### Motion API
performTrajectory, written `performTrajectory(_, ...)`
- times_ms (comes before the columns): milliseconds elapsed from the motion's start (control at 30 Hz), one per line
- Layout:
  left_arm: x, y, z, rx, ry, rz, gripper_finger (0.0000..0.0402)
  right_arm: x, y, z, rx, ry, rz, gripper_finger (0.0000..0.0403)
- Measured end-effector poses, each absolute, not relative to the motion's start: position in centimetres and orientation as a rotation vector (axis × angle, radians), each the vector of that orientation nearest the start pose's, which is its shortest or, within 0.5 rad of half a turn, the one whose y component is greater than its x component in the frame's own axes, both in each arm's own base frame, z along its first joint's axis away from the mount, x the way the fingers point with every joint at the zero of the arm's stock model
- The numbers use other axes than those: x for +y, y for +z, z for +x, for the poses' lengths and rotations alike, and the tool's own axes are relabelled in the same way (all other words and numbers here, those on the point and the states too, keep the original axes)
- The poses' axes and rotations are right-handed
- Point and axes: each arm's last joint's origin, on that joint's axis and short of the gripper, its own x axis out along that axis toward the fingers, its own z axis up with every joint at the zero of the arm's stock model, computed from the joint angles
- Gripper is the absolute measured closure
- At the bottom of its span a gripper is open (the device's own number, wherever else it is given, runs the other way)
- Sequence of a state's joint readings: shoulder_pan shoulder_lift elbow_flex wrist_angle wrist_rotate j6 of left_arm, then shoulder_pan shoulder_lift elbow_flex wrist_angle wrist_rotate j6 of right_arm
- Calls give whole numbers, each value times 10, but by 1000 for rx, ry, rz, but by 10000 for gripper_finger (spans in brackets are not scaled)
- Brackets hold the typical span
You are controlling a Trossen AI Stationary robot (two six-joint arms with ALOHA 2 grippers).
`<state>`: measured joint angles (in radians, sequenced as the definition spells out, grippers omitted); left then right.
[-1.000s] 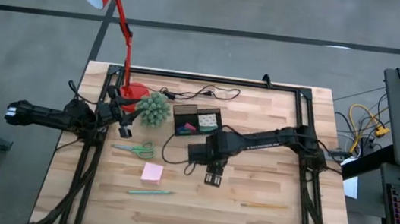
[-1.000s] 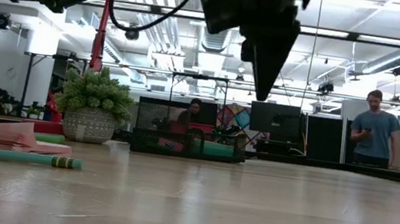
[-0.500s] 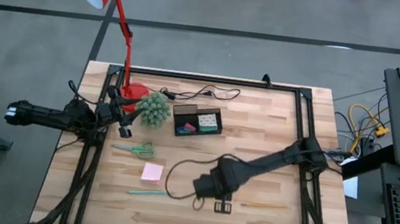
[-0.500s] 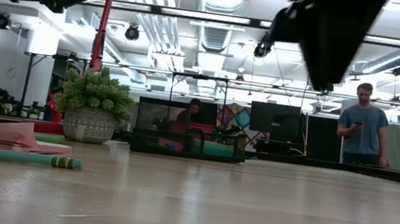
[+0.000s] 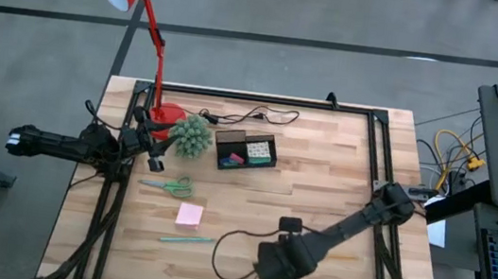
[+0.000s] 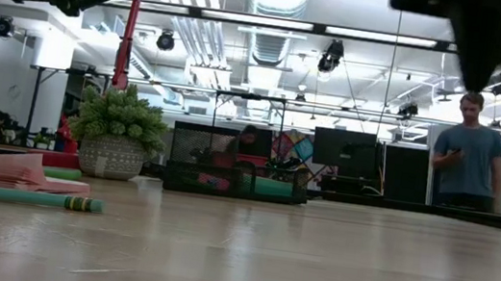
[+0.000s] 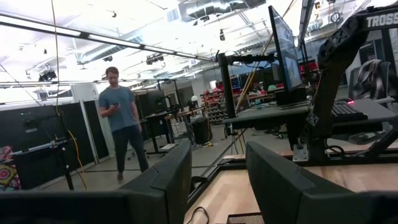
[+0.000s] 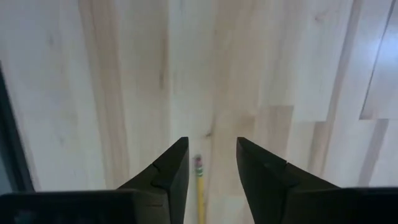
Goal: Pick and place office supplies into organizer
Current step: Put the yellow pencil into the desk organizer
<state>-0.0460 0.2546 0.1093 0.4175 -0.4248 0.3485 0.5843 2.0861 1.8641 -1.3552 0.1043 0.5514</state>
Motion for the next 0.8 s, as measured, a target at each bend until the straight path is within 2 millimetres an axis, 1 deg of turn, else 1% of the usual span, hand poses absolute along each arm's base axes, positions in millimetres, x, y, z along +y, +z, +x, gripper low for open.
performTrajectory(267, 7, 219, 107, -198, 418, 278, 262, 246, 241, 317, 1509, -57, -81, 289)
performTrajectory(400, 7, 219, 107, -198, 418, 278, 262, 256, 237, 307, 1518, -77, -72, 289)
performTrajectory(600, 7, 219, 107, -198, 418, 278, 262, 262, 227, 294, 1516, -136, -137, 293)
performTrajectory(733, 7, 219, 107, -198, 418, 278, 262, 261, 224, 281, 1550, -218, -181, 293)
performTrajectory(800, 7, 219, 107, -198, 418, 278, 262, 260, 225, 274, 1544, -269, -176, 294)
